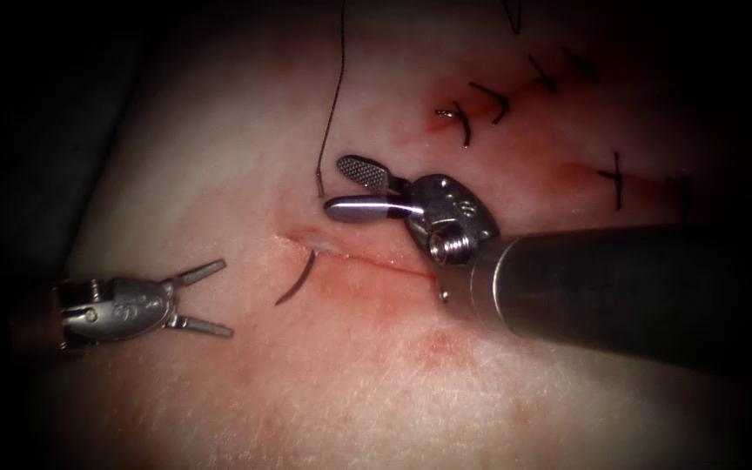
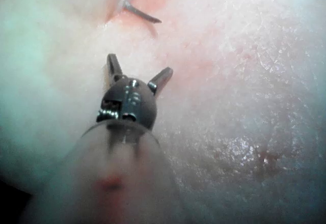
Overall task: Wound Closure
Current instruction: Pull needle the rest of the way through skin with left gripper
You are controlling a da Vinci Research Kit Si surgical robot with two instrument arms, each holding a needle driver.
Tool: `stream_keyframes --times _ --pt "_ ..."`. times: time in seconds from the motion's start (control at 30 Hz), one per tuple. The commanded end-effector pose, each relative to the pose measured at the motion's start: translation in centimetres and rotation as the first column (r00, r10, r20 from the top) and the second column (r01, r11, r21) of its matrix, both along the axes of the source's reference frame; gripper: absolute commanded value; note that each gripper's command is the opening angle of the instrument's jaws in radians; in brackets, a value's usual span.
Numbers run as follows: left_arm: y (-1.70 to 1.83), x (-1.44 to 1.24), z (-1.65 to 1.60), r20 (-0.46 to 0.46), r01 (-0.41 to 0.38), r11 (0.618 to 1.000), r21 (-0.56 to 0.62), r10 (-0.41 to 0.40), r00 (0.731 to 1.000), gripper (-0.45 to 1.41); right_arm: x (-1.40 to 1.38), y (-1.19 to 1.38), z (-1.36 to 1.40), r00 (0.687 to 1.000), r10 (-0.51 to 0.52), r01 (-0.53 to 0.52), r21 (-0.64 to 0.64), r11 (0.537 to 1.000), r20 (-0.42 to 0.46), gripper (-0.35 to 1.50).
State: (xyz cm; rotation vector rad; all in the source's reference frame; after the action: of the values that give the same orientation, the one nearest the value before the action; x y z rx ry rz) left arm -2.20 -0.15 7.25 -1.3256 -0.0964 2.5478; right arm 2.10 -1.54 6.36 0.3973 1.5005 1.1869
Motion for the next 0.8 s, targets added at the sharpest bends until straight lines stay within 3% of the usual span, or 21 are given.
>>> stream_keyframes --times 0.03,0.27,0.57,0.8 --pt "0.01 -0.07 0.08 0.014 -0.025 0.999 -0.023 0.025 1.0 0.57 -0.05 -0.01 0.05 1.0 0.006 -0.006 -0.002 1.0 -0.011 0.89" --pt "0.13 -0.23 0.18 0.151 -0.139 0.986 -0.096 0.152 0.977 0.42 -0.27 -0.01 0.08 1.0 0.023 -0.024 -0.013 1.0 -0.008 0.83" --pt "0.21 -0.43 0.28 0.274 -0.165 0.977 -0.132 0.196 0.942 0.32 -0.29 -0.07 0.2 0.999 0.036 -0.036 -0.022 0.999 0.008 0.74" --pt "0.23 -0.57 0.29 0.307 -0.173 0.973 -0.154 0.214 0.928 0.29 -0.25 -0.14 0.34 0.999 0.023 -0.022 -0.038 0.999 0.028 0.69"
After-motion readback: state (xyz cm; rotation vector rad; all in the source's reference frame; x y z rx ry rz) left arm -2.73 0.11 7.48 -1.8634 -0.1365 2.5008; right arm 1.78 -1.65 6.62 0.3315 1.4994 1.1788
